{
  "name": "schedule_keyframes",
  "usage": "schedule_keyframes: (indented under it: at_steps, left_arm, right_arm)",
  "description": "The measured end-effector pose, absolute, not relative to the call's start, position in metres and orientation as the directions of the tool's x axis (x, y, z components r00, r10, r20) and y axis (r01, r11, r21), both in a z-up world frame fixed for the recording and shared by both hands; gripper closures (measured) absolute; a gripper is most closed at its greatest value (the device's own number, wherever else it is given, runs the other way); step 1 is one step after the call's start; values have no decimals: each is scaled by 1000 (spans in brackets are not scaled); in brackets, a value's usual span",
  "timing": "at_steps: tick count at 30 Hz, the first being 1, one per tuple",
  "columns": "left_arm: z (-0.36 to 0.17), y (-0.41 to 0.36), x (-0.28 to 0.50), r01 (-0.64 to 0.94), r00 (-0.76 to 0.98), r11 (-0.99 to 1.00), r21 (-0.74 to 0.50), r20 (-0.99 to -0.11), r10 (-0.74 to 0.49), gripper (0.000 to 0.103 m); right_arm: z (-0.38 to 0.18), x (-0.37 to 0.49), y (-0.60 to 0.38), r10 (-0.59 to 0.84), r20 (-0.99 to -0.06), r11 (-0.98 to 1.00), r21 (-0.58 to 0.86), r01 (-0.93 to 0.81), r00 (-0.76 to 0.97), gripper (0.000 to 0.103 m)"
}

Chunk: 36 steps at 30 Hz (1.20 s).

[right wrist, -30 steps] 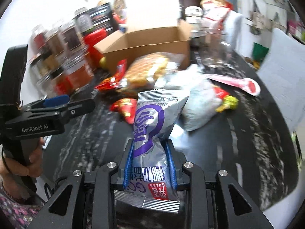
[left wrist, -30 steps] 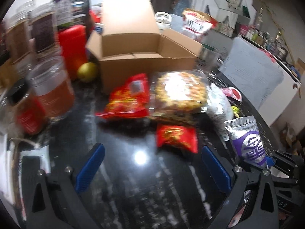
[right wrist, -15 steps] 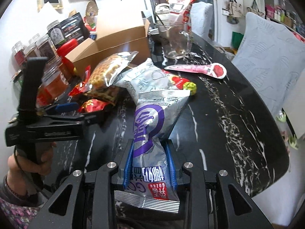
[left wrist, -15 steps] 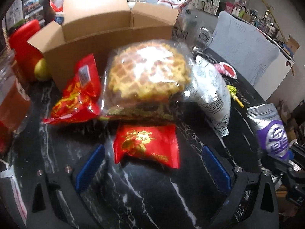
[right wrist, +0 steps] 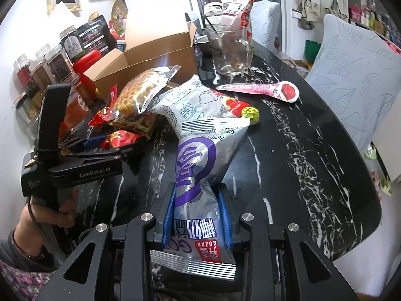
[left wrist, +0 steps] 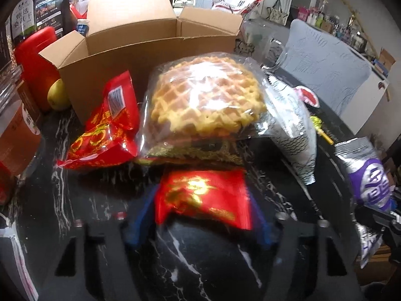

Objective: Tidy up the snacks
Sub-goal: 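Grasp the small red candy packet with the left gripper while the right gripper holds the chip bag, then lower both held snacks into the cardboard box and open both grippers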

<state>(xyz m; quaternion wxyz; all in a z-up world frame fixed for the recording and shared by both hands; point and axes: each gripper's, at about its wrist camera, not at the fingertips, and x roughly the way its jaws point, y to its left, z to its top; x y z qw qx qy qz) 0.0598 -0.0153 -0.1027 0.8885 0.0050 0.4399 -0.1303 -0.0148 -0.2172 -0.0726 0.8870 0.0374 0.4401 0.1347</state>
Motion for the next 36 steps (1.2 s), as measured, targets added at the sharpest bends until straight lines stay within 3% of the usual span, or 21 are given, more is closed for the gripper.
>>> schedule_keyframes:
  at_steps: [19,36]
  left_arm:
    - [-63,14,19,240,655,962,-132,-709,-261,39]
    - [21,35,0,209,811,972,-111,-536,-236,39]
  right_arm:
    - [-71,-24,-200,312,-754,948,205,-244,578,72]
    - [-21,-26,-170,412,-648,907,228,-353,641,72]
